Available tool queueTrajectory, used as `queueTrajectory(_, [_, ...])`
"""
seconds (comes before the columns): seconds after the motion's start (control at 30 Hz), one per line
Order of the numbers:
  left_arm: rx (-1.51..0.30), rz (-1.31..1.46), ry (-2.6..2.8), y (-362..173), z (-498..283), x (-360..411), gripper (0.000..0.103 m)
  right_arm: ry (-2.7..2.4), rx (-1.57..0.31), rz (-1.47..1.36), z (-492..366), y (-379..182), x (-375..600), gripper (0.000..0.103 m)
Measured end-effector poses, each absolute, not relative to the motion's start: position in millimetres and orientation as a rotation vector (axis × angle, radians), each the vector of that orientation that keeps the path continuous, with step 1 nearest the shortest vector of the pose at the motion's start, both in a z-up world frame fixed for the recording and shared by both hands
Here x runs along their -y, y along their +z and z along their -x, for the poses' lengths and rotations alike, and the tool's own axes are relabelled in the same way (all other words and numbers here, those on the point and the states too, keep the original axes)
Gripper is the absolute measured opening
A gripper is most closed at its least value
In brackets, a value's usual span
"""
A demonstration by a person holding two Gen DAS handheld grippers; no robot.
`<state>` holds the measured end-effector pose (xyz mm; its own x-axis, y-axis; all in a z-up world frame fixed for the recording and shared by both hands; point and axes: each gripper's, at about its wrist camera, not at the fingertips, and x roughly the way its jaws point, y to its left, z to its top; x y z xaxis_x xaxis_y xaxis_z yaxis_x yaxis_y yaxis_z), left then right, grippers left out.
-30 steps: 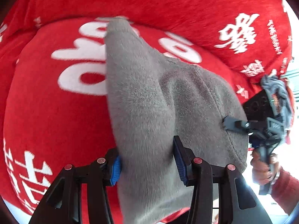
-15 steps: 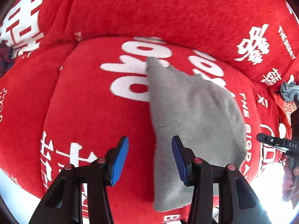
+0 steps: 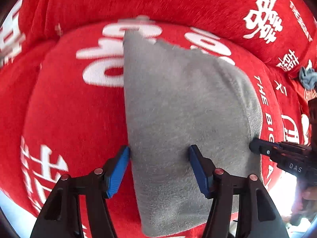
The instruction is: Fold small clothes
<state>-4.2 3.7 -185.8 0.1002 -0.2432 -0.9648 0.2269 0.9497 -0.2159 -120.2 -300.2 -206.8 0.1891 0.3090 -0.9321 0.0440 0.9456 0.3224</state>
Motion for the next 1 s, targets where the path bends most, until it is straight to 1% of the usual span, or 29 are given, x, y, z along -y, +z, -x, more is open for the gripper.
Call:
queueTrajectory(0.07, [-1.440, 0.063, -0.332, -193, 3, -9, 0.068, 0.195, -1.362, -0.308, 117, -209, 302, 0.004])
queueTrajectory(0.1, [-1.445, 0.078, -0.323, -195, 2, -11, 0.068, 0.192, -1.364, -0.298, 116, -209, 301, 0.004])
queueTrajectory(0.23, [-1.442, 0.038, -0.307, -190, 4, -6, 0.069, 0.170, -1.365, -0.227, 123, -203, 292, 0.004])
queueTrajectory(0.4, [-1.462, 0.010, -0.287, -184, 8, -6, 0.069, 0.130, -1.382, -0.236, 136, -195, 292, 0.004])
queueTrajectory(0.5, [-1.473, 0.001, -0.269, -178, 11, -9, 0.069, 0.104, -1.427, -0.234, 138, -193, 296, 0.005])
queueTrajectory(0.57, [-1.479, -0.025, -0.261, -172, 15, -9, 0.069, 0.090, -1.460, -0.242, 140, -191, 299, 0.008])
queueTrajectory(0.67, [-1.483, -0.054, -0.246, -164, 19, -10, 0.069, 0.043, -1.509, -0.247, 148, -187, 307, 0.009])
queueTrajectory(1.0, [-1.503, -0.071, -0.215, -126, 39, -15, 0.069, -0.001, -1.548, -0.341, 175, -157, 316, 0.009])
